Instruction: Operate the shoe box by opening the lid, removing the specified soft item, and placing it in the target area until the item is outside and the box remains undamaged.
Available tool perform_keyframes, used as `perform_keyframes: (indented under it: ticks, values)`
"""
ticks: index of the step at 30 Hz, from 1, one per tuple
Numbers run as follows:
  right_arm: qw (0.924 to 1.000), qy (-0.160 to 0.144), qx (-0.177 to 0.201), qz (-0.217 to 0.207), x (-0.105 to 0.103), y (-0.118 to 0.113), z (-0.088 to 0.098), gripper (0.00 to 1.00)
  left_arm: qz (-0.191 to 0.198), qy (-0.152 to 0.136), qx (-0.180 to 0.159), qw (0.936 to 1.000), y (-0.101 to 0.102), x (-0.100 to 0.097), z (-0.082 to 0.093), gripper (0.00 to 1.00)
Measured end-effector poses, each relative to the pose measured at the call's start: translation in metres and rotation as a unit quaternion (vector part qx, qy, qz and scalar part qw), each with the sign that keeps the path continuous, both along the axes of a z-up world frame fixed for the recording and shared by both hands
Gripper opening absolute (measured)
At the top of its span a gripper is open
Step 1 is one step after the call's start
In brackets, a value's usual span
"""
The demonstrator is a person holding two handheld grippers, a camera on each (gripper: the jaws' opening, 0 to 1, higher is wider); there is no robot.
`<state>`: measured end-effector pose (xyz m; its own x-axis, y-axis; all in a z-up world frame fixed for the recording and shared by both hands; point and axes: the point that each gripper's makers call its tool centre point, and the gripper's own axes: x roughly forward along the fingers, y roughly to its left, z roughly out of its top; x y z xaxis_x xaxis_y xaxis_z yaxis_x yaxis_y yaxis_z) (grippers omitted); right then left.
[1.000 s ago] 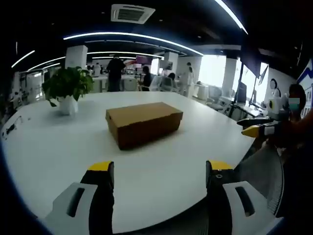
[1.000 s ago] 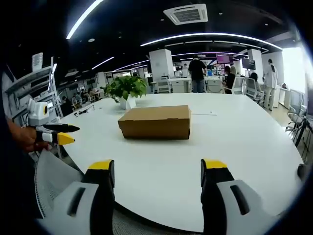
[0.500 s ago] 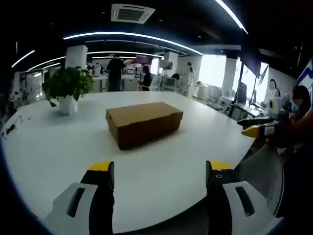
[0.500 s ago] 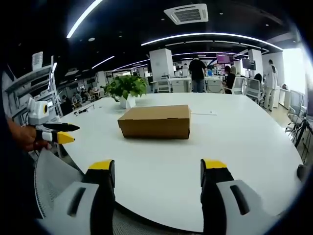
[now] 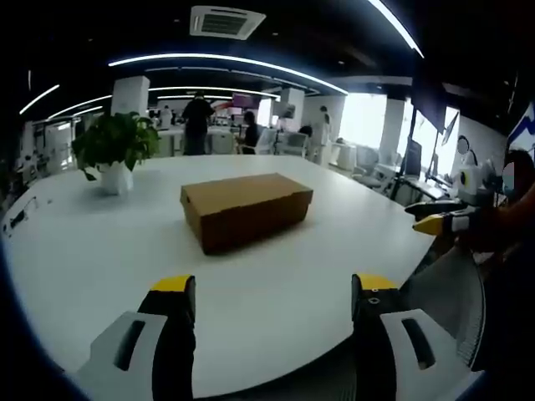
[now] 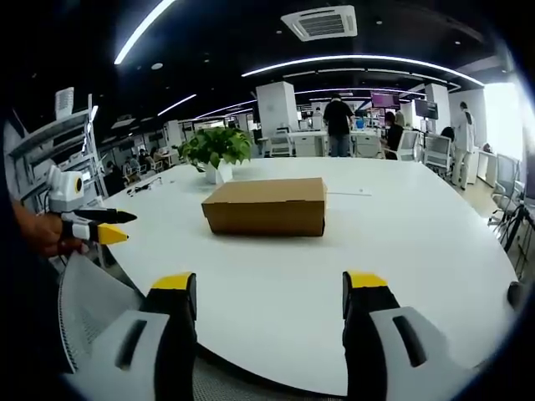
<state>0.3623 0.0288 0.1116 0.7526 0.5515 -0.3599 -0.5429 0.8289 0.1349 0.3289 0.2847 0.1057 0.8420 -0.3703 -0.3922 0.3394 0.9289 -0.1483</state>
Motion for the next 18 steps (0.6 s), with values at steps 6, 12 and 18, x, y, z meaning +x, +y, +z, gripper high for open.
perform_keyframes:
  ticks: [6, 12, 18]
  values:
    - [1.0, 0.0, -0.003, 0.002, 0.0001, -0.0001, -0.0004, 0.66, -0.001, 0.002, 0.0, 1.0, -0.0006, 0.0004, -0.0002, 0.77]
    - [1.0, 0.002, -0.004, 0.004, -0.0003, 0.0, -0.0013, 0.66, -0.002, 0.003, -0.001, 1.0, -0.0007, 0.0008, -0.0009, 0.77]
    - [1.0, 0.003, -0.005, 0.006, -0.0006, 0.001, -0.0015, 0.66, -0.005, 0.005, -0.002, 1.0, -0.0017, 0.001, -0.0015, 0.76]
